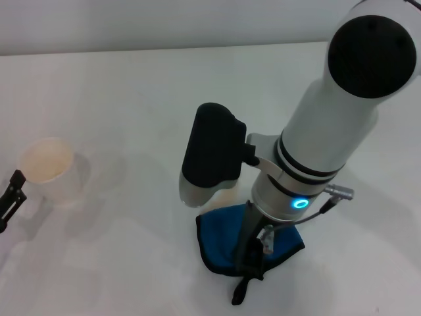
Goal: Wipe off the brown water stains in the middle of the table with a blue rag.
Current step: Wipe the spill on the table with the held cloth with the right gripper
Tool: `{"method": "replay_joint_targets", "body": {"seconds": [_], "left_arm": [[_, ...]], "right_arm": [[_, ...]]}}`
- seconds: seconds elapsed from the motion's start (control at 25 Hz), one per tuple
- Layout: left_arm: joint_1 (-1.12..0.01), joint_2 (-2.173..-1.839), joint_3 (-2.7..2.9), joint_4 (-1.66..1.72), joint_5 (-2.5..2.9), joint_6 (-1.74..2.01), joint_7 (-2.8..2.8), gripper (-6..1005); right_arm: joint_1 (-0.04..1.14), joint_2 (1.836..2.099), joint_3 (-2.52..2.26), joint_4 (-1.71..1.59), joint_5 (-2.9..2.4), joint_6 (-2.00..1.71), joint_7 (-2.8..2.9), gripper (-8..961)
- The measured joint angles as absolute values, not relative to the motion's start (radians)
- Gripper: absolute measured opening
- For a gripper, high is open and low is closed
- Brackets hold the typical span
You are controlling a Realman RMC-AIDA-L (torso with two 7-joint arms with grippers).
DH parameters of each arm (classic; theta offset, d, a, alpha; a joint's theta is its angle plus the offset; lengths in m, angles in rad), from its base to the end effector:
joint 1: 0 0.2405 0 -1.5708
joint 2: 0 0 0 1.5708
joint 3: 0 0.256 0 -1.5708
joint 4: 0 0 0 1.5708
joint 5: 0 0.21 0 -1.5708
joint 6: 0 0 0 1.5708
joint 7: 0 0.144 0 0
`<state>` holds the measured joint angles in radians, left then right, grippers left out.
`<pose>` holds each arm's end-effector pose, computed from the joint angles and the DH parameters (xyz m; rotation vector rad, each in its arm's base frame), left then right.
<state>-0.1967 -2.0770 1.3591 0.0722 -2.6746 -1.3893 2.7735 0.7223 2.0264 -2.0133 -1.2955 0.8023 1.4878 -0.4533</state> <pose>-0.3683 0.2298 -0.0215 -1.8199 -0.5776 -0.7204 0.1385 0.2877 -0.0963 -2.9470 0.5176 -0.8727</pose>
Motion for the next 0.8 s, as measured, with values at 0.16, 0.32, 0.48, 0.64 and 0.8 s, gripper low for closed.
{"method": "replay_joint_targets", "body": {"seconds": [0.16,0.32,0.48,0.64,0.8], "left_arm": [[-0.203,-2.077,1.359,0.072,-2.682,-1.390,2.773,876],[-0.206,-2.077,1.359,0.072,-2.683,-1.390,2.773,876],[-0.206,-2.077,1.359,0.068,-2.683,-1.390,2.773,876],[-0.201,-2.077,1.359,0.069,-2.683,-1.389,2.773,876],[-0.200,-2.077,1.359,0.068,-2.683,-1.389,2.773,876]], "right_arm": [[0.739,2.028,-2.019,-1.278,0.802,1.463,-0.453,12],[0.765,2.027,-2.020,-1.232,0.784,1.424,-0.446,12],[0.793,2.027,-2.014,-1.166,0.751,1.384,-0.437,11],[0.819,2.026,-2.009,-1.103,0.687,1.331,-0.406,12],[0.841,2.026,-1.978,-1.036,0.652,1.278,-0.393,11]]}}
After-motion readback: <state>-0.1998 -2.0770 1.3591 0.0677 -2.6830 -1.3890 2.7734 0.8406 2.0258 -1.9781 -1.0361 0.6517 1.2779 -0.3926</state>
